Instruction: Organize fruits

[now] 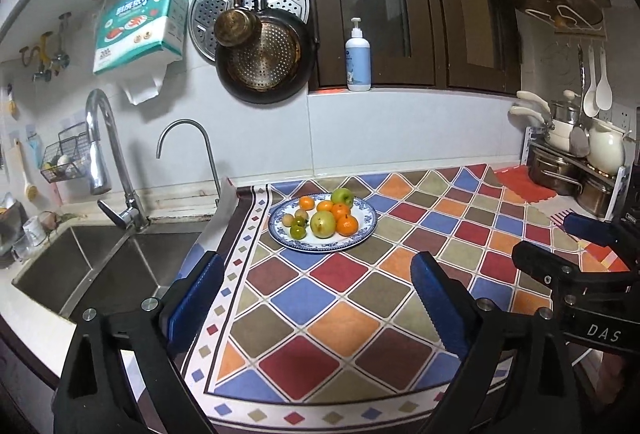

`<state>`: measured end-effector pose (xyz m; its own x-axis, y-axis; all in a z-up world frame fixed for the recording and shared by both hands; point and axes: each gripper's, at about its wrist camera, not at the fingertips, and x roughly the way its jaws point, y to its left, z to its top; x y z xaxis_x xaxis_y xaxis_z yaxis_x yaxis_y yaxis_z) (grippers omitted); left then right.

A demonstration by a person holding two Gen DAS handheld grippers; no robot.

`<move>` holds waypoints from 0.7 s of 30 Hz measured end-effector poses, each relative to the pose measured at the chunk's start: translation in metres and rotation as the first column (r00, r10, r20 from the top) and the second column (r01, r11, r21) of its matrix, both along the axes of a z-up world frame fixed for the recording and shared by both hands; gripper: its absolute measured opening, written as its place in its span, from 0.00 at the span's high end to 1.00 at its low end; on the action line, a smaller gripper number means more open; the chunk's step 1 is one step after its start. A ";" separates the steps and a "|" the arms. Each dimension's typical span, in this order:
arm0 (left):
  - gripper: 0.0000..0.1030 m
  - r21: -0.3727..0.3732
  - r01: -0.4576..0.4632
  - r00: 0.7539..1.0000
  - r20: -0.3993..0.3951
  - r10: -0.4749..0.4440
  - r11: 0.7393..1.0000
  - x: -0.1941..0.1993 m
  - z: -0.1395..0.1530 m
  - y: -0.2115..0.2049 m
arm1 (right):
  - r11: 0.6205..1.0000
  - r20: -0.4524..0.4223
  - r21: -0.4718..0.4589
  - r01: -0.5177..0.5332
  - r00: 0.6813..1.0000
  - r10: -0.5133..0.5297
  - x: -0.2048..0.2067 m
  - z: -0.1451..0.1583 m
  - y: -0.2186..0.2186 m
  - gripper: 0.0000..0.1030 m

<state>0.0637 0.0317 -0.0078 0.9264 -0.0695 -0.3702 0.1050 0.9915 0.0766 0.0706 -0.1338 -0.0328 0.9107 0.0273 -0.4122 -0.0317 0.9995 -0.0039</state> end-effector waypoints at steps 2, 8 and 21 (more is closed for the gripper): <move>0.06 -0.002 -0.004 1.000 0.003 0.004 1.000 -0.006 0.000 0.001 | 1.000 -0.001 0.004 -0.006 1.000 0.006 -0.005 0.000 -0.001 0.16; 0.03 -0.001 -0.010 1.000 0.012 0.010 1.000 -0.021 0.002 0.002 | 1.000 0.012 -0.002 -0.014 1.000 0.014 -0.022 0.001 0.002 0.16; 0.01 -0.006 0.002 1.000 0.024 -0.002 1.000 -0.039 0.005 0.002 | 1.000 0.033 -0.004 -0.016 0.999 0.016 -0.042 0.004 0.003 0.16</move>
